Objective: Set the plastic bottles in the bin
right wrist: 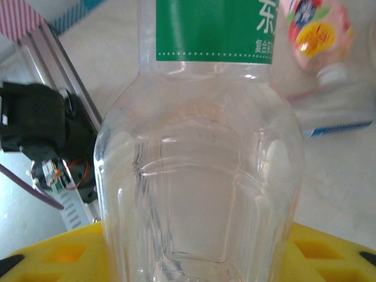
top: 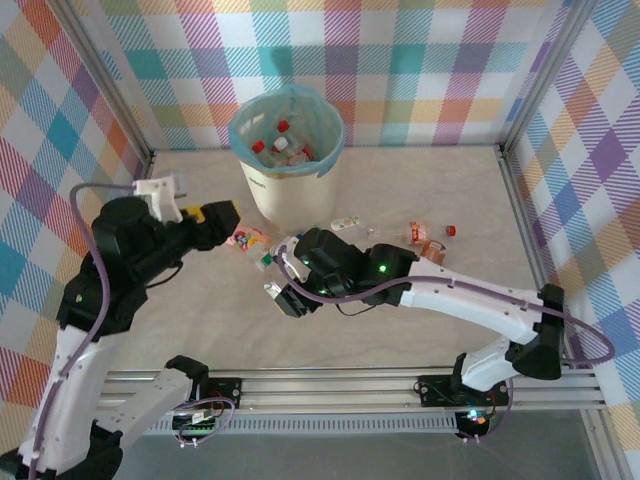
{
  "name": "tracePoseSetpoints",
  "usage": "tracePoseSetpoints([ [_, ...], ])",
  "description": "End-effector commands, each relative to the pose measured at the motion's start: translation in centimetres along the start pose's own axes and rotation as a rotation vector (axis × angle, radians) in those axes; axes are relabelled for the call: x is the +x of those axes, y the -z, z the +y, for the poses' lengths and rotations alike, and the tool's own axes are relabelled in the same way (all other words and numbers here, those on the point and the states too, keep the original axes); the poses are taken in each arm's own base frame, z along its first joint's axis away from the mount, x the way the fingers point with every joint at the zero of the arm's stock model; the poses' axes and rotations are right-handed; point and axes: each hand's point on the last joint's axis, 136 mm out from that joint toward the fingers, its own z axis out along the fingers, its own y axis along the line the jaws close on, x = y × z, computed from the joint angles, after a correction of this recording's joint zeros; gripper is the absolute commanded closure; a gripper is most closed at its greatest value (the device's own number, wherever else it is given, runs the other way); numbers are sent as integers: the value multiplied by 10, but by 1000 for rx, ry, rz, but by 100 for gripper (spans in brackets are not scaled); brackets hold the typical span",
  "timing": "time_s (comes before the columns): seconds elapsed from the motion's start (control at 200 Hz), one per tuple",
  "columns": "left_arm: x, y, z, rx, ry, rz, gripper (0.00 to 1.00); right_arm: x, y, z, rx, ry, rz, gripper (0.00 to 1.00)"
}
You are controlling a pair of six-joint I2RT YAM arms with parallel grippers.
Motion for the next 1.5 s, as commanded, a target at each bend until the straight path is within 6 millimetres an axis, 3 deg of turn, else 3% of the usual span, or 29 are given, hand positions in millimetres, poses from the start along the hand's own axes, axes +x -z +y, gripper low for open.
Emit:
tracePoseSetpoints([
  [0.0, -6, -5, -36, 168, 9, 45, 24, -40, 25, 0, 21, 83, -175, 44],
  [0.205, -2, -16, -65, 337, 45, 132, 24, -70, 53, 2, 25, 130, -323, 44],
  [0.585, 7, -10, -80, 433, 61, 183, 27, -82, 66, -6, 59, 92, -388, 44],
  [1.065, 2, -11, -83, 437, 41, 182, 68, -88, 67, -6, 53, 121, -416, 42],
  [1.225, -16, -9, -83, 403, 26, 108, 80, -95, 73, -8, 64, 132, -440, 39],
  [1.375, -43, -6, -85, 369, 13, 15, 100, -106, 80, -13, 97, 150, -481, 33],
  [1.5, -59, -5, -91, 376, 2, -32, 100, -114, 84, -17, 110, 162, -505, 28],
])
